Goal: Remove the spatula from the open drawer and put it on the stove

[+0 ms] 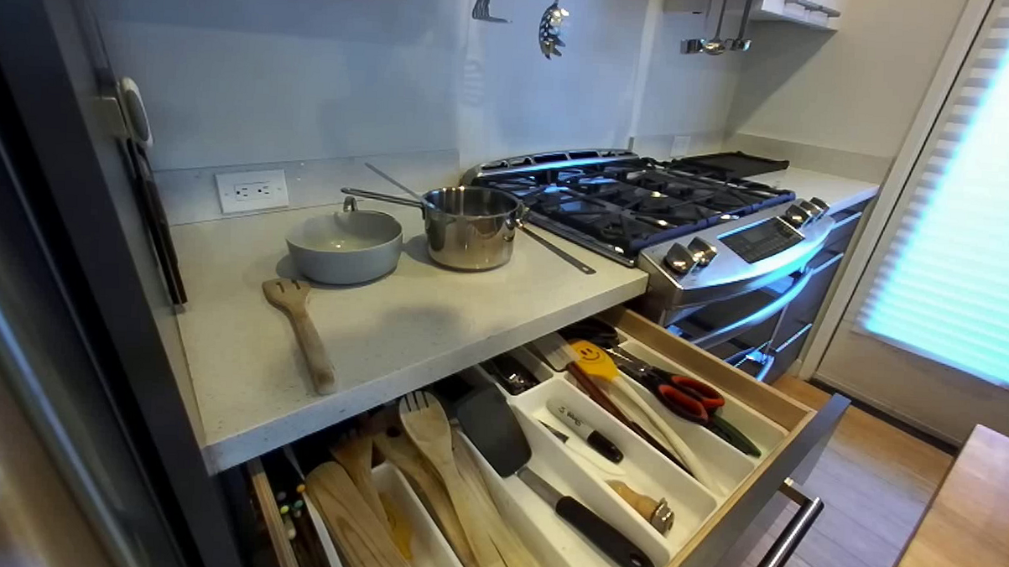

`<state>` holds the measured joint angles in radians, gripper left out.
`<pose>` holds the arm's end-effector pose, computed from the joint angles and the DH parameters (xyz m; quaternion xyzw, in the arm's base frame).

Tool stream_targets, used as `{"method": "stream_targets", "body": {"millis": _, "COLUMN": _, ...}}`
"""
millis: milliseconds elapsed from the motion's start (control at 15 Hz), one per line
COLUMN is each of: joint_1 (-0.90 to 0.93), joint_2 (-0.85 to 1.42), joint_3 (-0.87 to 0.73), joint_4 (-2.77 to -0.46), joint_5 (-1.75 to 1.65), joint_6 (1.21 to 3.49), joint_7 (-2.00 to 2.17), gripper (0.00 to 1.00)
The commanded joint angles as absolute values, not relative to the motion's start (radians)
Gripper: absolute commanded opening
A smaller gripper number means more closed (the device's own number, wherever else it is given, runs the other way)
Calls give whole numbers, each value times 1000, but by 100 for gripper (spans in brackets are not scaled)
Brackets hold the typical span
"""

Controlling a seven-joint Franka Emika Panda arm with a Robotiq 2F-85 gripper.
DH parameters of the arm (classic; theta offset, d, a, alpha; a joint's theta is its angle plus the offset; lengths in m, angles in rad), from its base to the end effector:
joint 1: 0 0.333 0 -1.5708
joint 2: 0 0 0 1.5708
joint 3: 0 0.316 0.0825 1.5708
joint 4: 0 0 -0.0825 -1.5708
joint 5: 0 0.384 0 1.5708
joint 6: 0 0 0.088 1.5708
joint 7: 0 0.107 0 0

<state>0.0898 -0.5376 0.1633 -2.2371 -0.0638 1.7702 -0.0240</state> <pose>0.3834 0.1051 0.5762 0.9879 0.1330 0.0395 0.0693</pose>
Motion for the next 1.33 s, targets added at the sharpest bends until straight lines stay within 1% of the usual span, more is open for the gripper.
{"method": "stream_targets", "body": {"millis": 0, "joint_1": 109, "joint_2": -506, "joint_3": 161, "joint_4": -2311, "joint_5": -54, "joint_6": 1773, "joint_7": 12, "gripper": 100}}
{"method": "stream_targets", "body": {"millis": 267, "joint_1": 96, "joint_2": -454, "joint_3": 155, "joint_4": -2496, "joint_5": -97, "joint_6": 1811, "joint_7": 18, "gripper": 100}}
{"method": "stream_targets", "body": {"millis": 467, "joint_1": 61, "joint_2": -365, "joint_3": 155, "joint_4": -2587, "joint_5": -221, "joint_6": 1809, "joint_7": 52, "gripper": 100}}
{"method": "stream_targets", "body": {"millis": 533, "joint_1": 51, "joint_2": -325, "joint_3": 149, "joint_4": -2602, "joint_5": -241, "joint_6": 1796, "joint_7": 73, "gripper": 100}}
{"method": "stream_targets", "body": {"millis": 600, "joint_1": 81, "joint_2": -385, "joint_3": 143, "joint_4": -2570, "joint_5": -195, "joint_6": 1784, "joint_7": 42, "gripper": 100}}
{"method": "stream_targets", "body": {"millis": 933, "joint_1": 66, "joint_2": -317, "joint_3": 136, "joint_4": -2595, "joint_5": -226, "joint_6": 1785, "joint_7": 61, "gripper": 100}}
{"method": "stream_targets", "body": {"millis": 1067, "joint_1": 61, "joint_2": -276, "joint_3": 149, "joint_4": -2612, "joint_5": -248, "joint_6": 1851, "joint_7": 131, "gripper": 100}}
{"method": "stream_targets", "body": {"millis": 1267, "joint_1": 33, "joint_2": -163, "joint_3": 138, "joint_4": -2677, "joint_5": -285, "joint_6": 2015, "joint_7": 242, "gripper": 100}}
